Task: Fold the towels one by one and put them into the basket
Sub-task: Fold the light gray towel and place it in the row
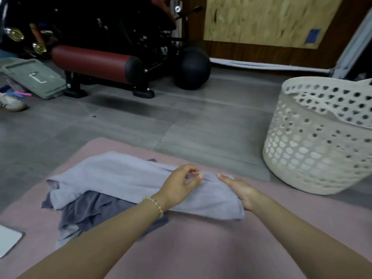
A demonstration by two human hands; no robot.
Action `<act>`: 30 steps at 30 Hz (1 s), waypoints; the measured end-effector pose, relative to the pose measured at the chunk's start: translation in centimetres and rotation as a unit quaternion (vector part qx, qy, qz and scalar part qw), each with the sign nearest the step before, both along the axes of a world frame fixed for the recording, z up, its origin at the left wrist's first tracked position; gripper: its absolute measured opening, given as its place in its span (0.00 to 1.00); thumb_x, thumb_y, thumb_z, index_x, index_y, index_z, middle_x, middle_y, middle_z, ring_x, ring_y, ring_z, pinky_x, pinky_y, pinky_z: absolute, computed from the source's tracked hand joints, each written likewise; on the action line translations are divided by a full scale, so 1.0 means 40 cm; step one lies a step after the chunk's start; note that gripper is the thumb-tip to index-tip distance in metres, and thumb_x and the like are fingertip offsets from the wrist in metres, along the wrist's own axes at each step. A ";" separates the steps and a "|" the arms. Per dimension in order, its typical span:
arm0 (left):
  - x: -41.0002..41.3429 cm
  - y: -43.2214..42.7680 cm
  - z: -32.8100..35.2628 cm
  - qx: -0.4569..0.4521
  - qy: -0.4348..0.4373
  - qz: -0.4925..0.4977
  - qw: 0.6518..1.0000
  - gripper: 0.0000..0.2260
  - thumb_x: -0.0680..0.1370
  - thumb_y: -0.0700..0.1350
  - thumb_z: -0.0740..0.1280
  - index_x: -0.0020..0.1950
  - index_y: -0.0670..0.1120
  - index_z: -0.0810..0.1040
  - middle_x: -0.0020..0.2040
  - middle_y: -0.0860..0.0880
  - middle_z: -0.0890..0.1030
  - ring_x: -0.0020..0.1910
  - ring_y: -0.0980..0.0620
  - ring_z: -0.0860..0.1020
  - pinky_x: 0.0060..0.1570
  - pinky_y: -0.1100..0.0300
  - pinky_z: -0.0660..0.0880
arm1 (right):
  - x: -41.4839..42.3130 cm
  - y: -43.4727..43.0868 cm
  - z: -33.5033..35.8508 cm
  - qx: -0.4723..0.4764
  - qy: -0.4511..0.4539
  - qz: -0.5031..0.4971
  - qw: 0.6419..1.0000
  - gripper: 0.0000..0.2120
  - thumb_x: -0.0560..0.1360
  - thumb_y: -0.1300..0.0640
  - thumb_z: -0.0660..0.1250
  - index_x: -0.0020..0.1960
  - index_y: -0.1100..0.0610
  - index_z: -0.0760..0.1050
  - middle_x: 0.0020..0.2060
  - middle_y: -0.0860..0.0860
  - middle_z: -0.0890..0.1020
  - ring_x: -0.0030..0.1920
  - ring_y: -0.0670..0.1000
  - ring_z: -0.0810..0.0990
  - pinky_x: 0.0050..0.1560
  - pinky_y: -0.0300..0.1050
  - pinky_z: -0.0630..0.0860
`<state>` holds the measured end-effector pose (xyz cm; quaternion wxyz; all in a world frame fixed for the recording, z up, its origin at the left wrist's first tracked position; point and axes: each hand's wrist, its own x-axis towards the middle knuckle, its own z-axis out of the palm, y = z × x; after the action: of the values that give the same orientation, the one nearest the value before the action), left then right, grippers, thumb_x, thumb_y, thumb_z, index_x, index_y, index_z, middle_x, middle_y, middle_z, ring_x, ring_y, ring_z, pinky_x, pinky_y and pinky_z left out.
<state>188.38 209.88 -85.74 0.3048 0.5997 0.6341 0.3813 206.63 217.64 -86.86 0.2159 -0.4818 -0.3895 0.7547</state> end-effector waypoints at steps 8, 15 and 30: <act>0.399 0.030 -0.147 -0.237 0.171 -0.194 0.937 0.29 0.80 0.61 0.52 0.77 0.49 0.55 0.77 0.51 0.58 0.75 0.51 0.58 0.74 0.59 0.52 | 0.692 -0.132 0.030 0.055 -0.198 -0.030 0.978 0.11 0.75 0.56 0.67 0.54 0.62 0.78 0.39 0.54 0.86 0.38 0.50 0.85 0.33 0.36 0.78; 0.666 -0.043 -0.326 -0.292 0.209 -0.312 0.880 0.28 0.81 0.58 0.52 0.78 0.45 0.52 0.78 0.47 0.55 0.76 0.50 0.57 0.73 0.58 0.54 | 1.052 -0.262 -0.153 0.045 -0.339 -0.135 0.930 0.37 0.51 0.42 0.82 0.53 0.62 0.80 0.40 0.54 0.85 0.42 0.53 0.83 0.47 0.46 0.78; 0.998 0.242 -0.360 -0.173 0.330 -0.247 0.895 0.25 0.82 0.58 0.50 0.75 0.47 0.59 0.75 0.49 0.62 0.73 0.47 0.59 0.69 0.58 0.56 | 1.151 -0.201 -0.374 -0.032 -0.340 -0.204 0.917 0.25 0.75 0.41 0.64 0.53 0.63 0.80 0.48 0.56 0.82 0.49 0.53 0.78 0.49 0.43 0.73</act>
<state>228.28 219.55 -100.16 0.2617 0.7661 0.5855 -0.0417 252.69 209.61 -101.82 0.2038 -0.7852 -0.3083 0.4969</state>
